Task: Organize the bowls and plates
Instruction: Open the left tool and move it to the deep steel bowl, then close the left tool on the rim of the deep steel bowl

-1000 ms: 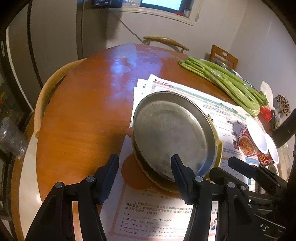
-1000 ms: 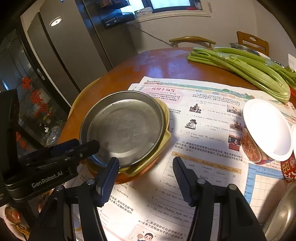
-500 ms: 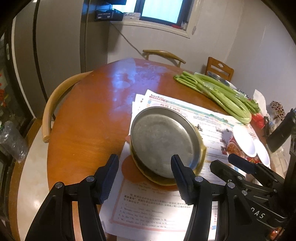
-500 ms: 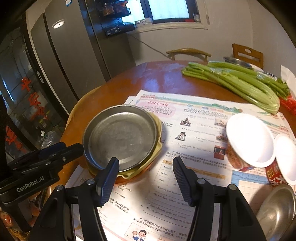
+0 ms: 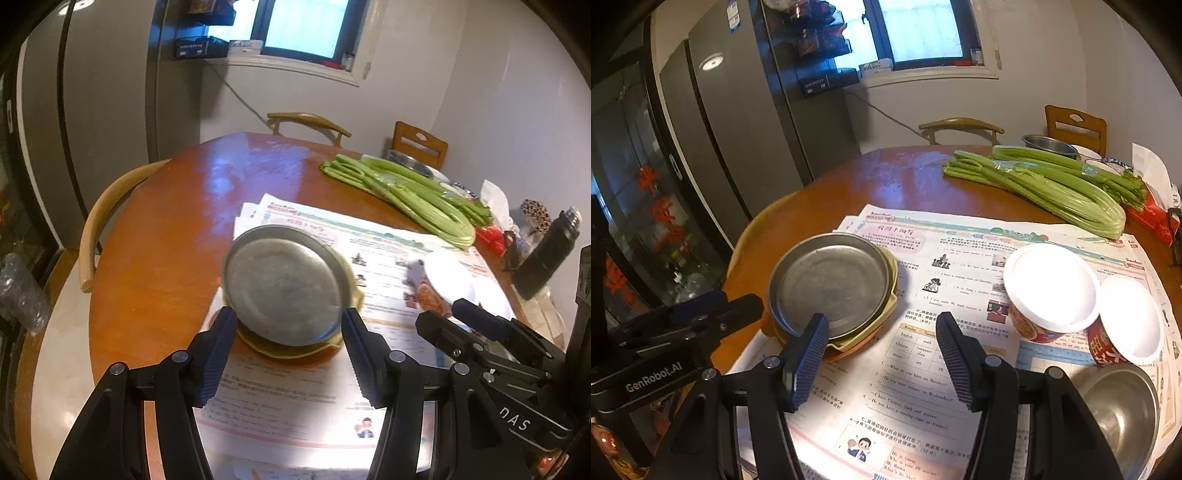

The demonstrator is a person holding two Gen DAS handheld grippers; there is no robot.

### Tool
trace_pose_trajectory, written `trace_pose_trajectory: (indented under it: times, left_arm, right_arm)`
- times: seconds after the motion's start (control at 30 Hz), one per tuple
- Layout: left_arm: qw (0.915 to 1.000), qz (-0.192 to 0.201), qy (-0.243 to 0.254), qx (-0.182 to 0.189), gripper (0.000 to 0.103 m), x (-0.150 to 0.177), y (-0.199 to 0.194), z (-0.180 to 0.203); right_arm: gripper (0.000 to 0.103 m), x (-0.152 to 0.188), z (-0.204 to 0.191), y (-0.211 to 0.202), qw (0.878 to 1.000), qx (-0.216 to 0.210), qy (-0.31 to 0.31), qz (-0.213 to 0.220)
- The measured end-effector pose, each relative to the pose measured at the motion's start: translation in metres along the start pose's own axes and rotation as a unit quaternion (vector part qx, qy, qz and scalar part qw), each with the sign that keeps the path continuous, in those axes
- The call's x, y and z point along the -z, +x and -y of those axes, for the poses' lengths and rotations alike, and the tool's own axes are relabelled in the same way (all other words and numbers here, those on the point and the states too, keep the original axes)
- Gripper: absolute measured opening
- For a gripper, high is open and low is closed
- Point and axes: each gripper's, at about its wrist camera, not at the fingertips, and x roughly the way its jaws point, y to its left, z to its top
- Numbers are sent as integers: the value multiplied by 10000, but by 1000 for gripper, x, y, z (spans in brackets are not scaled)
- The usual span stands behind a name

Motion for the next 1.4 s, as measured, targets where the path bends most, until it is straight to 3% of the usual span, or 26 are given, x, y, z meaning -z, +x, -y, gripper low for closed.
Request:
trace_pose_trajectory:
  times: [0.5, 0.9, 1.2, 1.4]
  left_arm:
    - [9990, 133, 373, 220, 61, 4, -24, 67]
    - [9950, 35, 724, 693, 61, 10, -29, 141]
    - [9902, -159, 1014, 946, 61, 22, -21, 187]
    - [9891, -389, 1097, 905, 61, 30, -2, 203]
  right_arm:
    - [60, 7, 48, -76, 9975, 287, 186, 625]
    - [60, 34, 113, -150, 9869, 1126, 439, 1065]
    - [60, 68, 165, -167, 9837, 1528, 594, 742]
    - [60, 75, 181, -153, 9863, 1493, 602, 353]
